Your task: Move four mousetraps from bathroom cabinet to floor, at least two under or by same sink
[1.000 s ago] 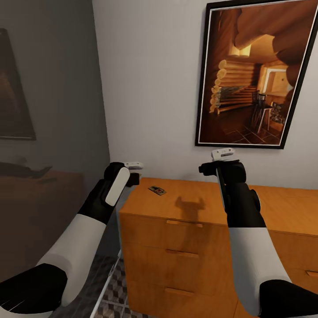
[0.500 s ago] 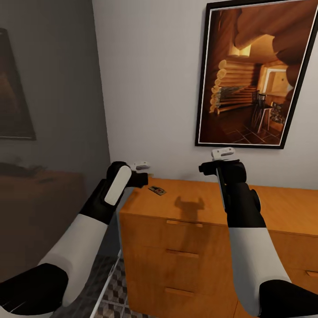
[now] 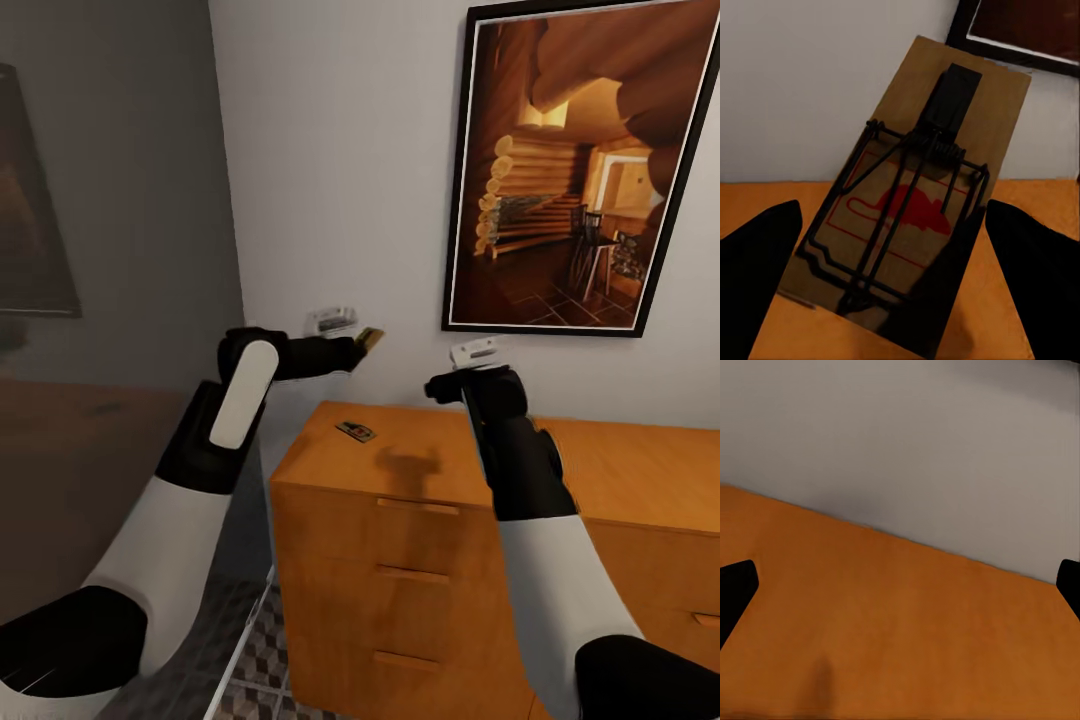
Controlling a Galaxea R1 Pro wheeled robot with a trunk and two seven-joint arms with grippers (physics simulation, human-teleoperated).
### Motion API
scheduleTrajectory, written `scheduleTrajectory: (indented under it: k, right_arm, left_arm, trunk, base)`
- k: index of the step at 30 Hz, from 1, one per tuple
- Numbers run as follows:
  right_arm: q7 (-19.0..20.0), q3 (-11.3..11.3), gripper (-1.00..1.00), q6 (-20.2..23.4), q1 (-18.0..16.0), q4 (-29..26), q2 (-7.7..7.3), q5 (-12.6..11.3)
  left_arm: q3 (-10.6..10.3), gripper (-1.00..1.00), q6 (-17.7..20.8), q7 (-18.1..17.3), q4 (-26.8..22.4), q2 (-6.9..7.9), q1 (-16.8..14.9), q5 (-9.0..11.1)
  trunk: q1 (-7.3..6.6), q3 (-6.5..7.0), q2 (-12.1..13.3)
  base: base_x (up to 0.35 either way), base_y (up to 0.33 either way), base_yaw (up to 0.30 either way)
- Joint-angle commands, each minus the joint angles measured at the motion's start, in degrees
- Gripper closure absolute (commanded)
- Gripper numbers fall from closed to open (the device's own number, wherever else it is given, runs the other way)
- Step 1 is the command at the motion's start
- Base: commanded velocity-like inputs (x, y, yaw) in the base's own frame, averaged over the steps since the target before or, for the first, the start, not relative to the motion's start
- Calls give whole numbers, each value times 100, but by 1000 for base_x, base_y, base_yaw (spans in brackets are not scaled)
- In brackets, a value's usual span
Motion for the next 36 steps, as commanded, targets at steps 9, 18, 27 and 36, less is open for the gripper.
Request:
scheduleTrajectory:
  k: [9, 18, 27, 36]
  right_arm:
    - [89, 531, -100, 23, -4, 1046, 72, 33]
    - [132, 593, -100, 23, -8, 411, 98, -47]
    - [164, 572, -100, 23, -4, 277, 98, -68]
    - [171, 573, -100, 23, -9, 281, 98, -83]
  left_arm:
    - [20, 100, -47, -42, -242, 3, -186, 9]
    - [24, 100, -56, -68, -429, -6, -205, 11]
    - [24, 100, -61, -70, -471, -11, -208, 12]
    - [30, 100, -40, -60, -489, 4, -206, 10]
  trunk:
    - [0, -7, -3]
    - [0, -7, -3]
    - [0, -7, -3]
    - [0, -7, -3]
  base:
    - [0, 0, 0]
    - [0, 0, 1]
    - [0, 0, 187]
    - [0, 0, 87]
